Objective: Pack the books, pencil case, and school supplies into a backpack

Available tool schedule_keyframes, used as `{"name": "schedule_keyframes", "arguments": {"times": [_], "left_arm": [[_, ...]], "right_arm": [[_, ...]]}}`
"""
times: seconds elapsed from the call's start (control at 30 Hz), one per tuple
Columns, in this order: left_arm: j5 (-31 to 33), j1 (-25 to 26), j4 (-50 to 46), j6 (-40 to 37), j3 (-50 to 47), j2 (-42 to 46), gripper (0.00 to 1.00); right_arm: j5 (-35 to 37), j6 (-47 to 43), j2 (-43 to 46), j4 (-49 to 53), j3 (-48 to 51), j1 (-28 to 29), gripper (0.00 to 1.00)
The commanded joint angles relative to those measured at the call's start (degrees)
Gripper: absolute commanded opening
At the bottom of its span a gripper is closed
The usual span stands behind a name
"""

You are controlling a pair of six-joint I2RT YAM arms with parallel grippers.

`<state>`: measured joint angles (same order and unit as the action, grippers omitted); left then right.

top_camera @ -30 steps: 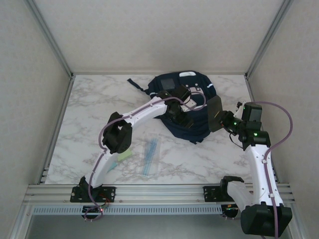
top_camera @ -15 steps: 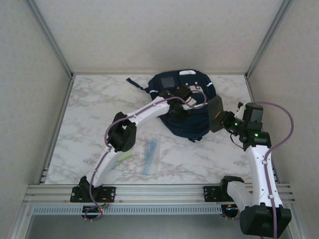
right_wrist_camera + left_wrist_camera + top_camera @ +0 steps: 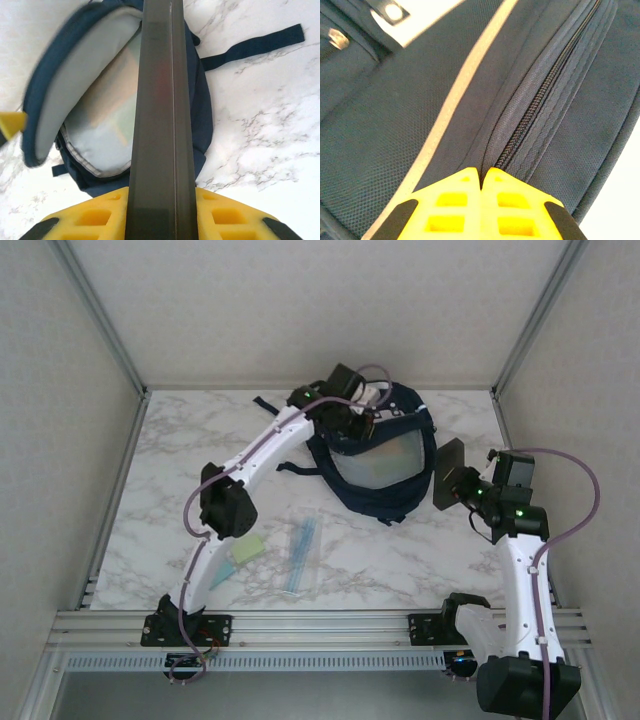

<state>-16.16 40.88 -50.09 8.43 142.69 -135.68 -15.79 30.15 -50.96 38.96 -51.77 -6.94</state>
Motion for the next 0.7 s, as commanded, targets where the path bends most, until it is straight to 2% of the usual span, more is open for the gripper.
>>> {"name": "schedule_keyframes", "arguments": {"times": [0.0, 0.1, 0.2, 0.4, 0.67], "left_arm": [[-3.0, -2.8, 2.7, 6.5, 3.3, 1.7, 0.0], [-4.2, -3.1, 4.0, 8.0, 3.8, 1.7, 0.0], [-4.9, -3.1, 4.8, 8.7, 3.8, 2.0, 0.0], [-5.4, -3.0, 6.0, 9.5, 3.8, 2.9, 0.0], [-5.7, -2.7, 6.2, 9.8, 3.7, 3.8, 0.0]], "right_arm": [[-8.4, 1.8, -1.2, -4.5, 0.5, -0.2, 0.1], [-17.7, 7.2, -3.8, -13.6, 4.1, 0.0, 0.1], [-22.2, 12.7, -7.6, -22.9, 5.9, 1.8, 0.1], [-22.9, 19.4, -20.4, -37.7, 4.0, 9.0, 0.11], [-21.4, 29.1, -40.3, -59.7, -0.4, 14.0, 0.11]]}}
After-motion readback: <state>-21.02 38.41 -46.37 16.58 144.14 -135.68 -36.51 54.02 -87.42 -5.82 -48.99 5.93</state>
